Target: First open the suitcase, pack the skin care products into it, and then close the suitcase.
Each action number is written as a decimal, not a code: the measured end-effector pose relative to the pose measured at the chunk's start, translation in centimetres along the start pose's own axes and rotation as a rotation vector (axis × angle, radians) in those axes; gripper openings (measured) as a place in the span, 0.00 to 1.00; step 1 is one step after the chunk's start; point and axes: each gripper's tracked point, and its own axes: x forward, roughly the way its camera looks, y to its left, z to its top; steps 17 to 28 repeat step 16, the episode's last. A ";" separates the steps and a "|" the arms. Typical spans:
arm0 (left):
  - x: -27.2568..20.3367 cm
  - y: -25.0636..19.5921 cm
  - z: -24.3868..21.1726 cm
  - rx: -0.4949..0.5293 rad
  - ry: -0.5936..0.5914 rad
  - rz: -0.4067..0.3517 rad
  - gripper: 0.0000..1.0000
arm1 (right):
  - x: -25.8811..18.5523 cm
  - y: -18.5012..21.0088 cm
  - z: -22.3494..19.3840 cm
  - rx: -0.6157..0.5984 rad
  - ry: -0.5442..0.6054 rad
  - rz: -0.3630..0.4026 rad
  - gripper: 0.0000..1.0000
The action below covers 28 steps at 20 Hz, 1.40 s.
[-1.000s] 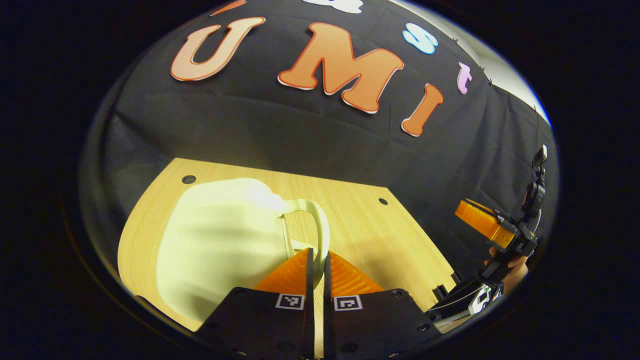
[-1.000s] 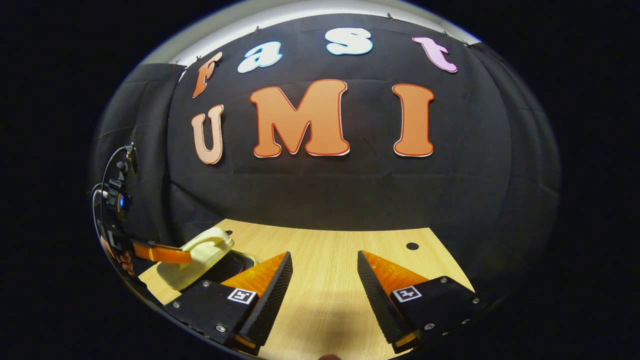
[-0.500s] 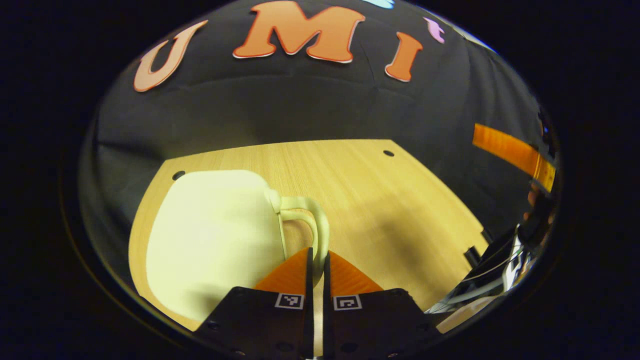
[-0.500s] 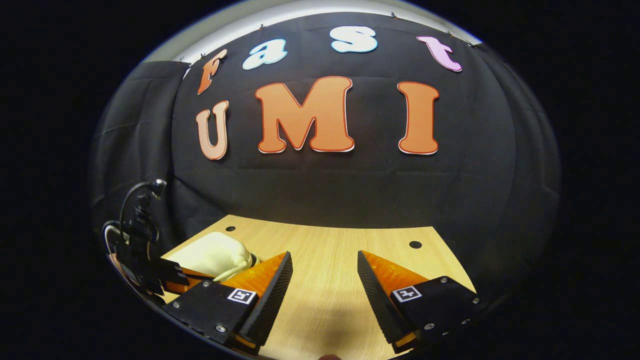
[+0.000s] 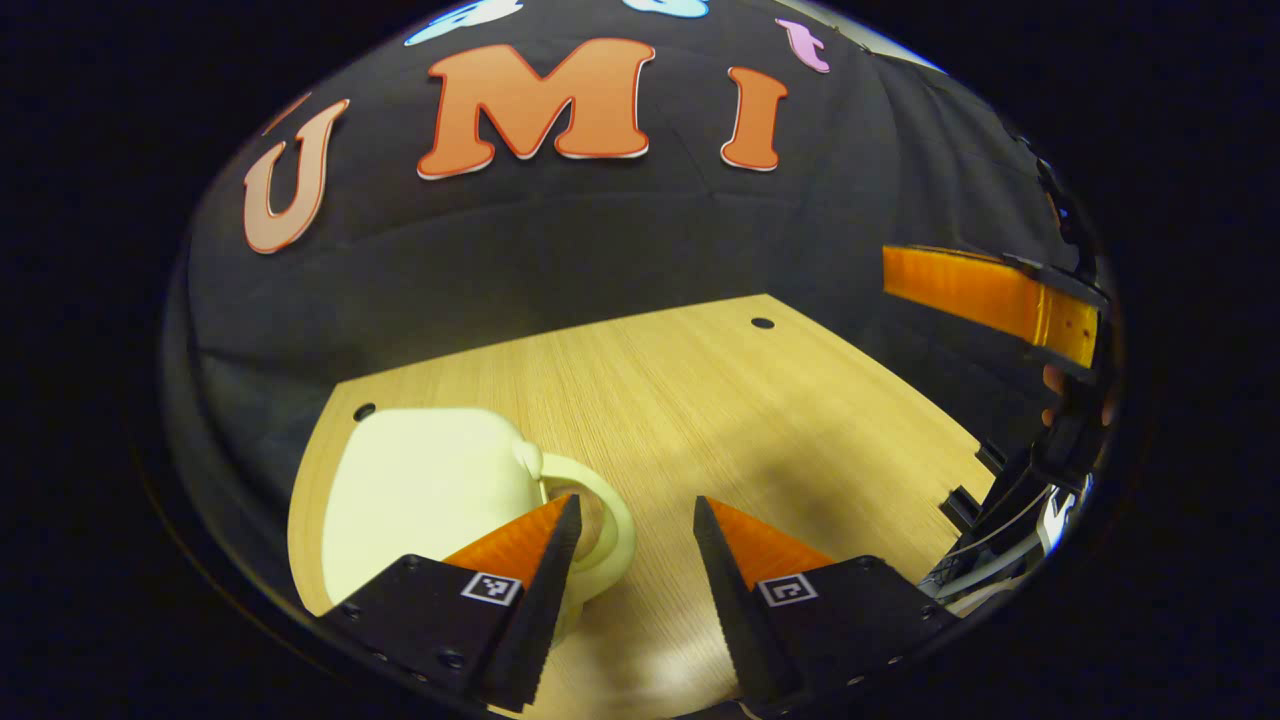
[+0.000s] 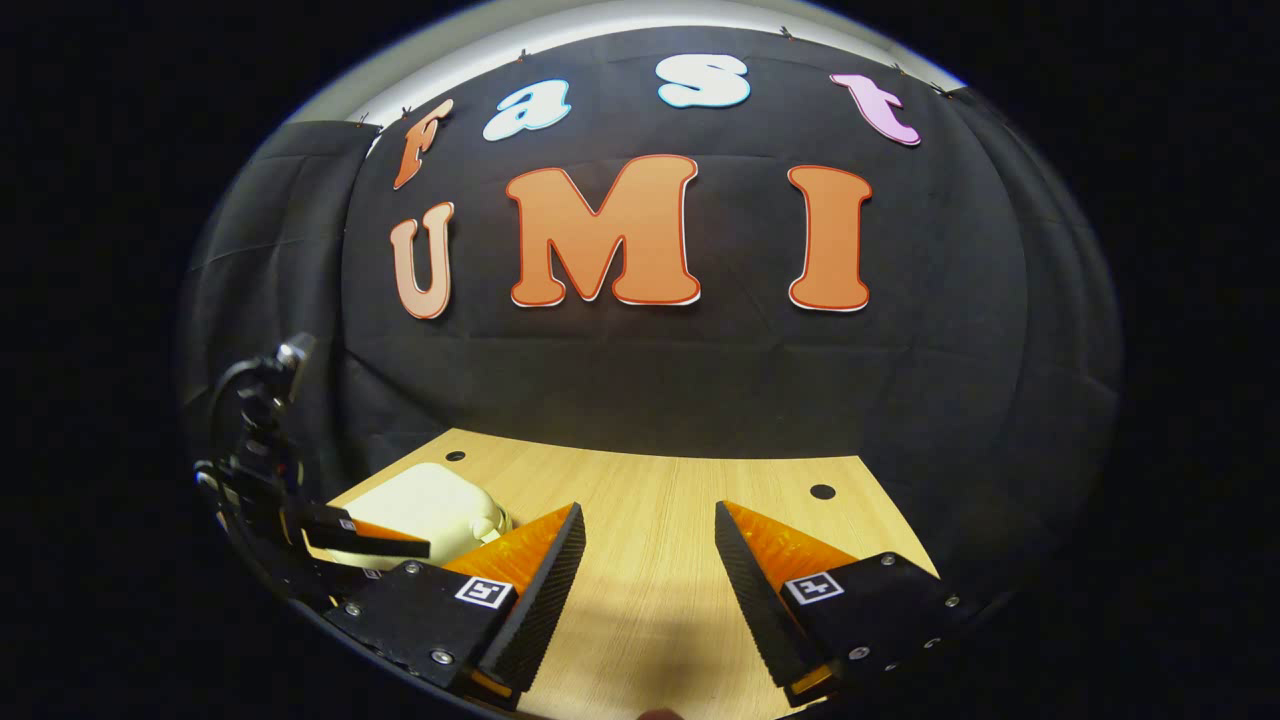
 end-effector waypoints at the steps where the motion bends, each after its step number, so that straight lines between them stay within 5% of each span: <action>1: -0.4 0.0 1.2 0.009 -0.039 0.017 0.76 | -0.1 0.1 0.2 -0.004 -0.007 0.000 0.84; 3: -1.4 0.0 3.9 0.023 -0.119 0.066 0.86 | -0.1 0.3 0.7 -0.020 -0.026 0.002 0.84; 9: -5.3 0.1 12.0 0.016 -0.383 0.222 0.87 | -0.6 0.8 2.8 -0.055 -0.100 0.002 0.84; 15: -8.5 -0.3 15.5 -0.009 -0.565 0.315 0.94 | -0.8 0.5 5.4 -0.050 -0.188 0.028 0.89; 28: -8.7 -0.4 15.6 -0.009 -0.583 0.331 0.95 | -0.8 0.3 5.6 -0.054 -0.197 0.030 0.89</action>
